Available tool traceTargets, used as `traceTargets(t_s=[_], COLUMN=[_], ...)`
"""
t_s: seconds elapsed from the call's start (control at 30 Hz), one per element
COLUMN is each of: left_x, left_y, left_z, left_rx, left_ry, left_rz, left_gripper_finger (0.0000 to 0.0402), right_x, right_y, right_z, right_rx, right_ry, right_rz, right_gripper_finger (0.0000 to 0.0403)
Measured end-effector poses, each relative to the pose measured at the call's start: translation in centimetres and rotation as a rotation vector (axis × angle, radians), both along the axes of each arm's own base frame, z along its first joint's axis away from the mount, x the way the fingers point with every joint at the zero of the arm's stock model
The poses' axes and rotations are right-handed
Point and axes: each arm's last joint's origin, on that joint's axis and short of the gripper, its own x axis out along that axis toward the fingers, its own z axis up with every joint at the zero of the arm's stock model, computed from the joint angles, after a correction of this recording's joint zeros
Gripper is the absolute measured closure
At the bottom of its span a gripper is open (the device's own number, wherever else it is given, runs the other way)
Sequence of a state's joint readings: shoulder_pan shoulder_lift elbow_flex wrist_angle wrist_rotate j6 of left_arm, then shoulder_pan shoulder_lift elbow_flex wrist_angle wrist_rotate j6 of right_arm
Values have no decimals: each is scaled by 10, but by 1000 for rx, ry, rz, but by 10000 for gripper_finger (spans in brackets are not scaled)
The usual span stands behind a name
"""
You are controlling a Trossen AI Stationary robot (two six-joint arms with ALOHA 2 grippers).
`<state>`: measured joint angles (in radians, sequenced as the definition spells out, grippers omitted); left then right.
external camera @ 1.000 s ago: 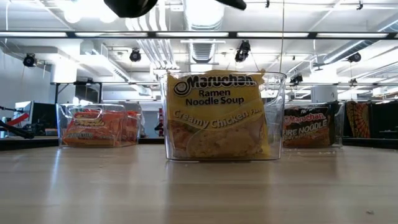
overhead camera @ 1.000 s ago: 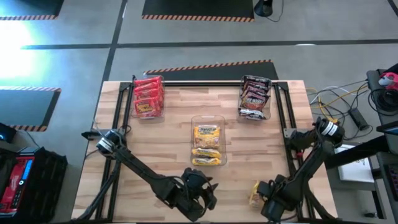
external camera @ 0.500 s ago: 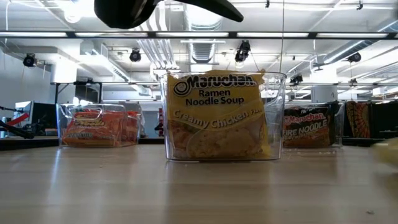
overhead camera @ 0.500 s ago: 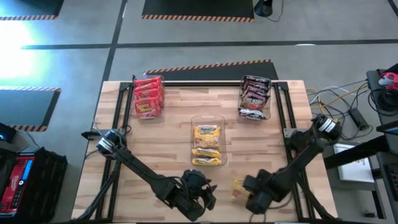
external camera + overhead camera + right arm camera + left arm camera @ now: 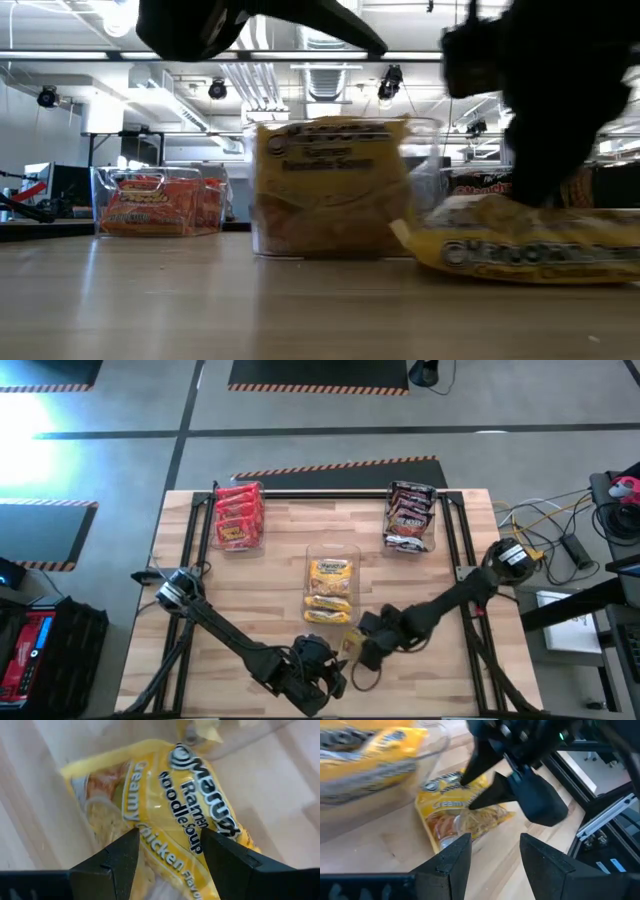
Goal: Sort Maruchan noodles
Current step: Put the yellow noodle pack into the center transparent bin
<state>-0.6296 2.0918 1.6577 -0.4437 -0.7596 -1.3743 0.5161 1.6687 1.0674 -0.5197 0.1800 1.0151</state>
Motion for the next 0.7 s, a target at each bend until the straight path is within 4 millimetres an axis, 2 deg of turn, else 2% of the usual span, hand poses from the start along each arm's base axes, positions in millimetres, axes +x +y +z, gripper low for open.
traceTargets(t_s=[0.17,0.47,0.57,0.7], left_x=[-2,-8,-7,-6], left_y=[2,2,0,-1], left_z=[-8,-33,-34,-34], left_rx=[-11,-107,-144,-150], left_ry=[4,-58,-96,-101], left_rz=[30,64,54,42], left_gripper_finger=[249,249,249,249], right_x=[11,24,24,13], right_y=[-10,-2,1,5], right_z=[2,30,37,37], right_rx=[14,40,61,75], right_ry=[-43,-103,-72,46], right_rz=[-25,50,104,241], right_gripper_finger=[197,197,197,197])
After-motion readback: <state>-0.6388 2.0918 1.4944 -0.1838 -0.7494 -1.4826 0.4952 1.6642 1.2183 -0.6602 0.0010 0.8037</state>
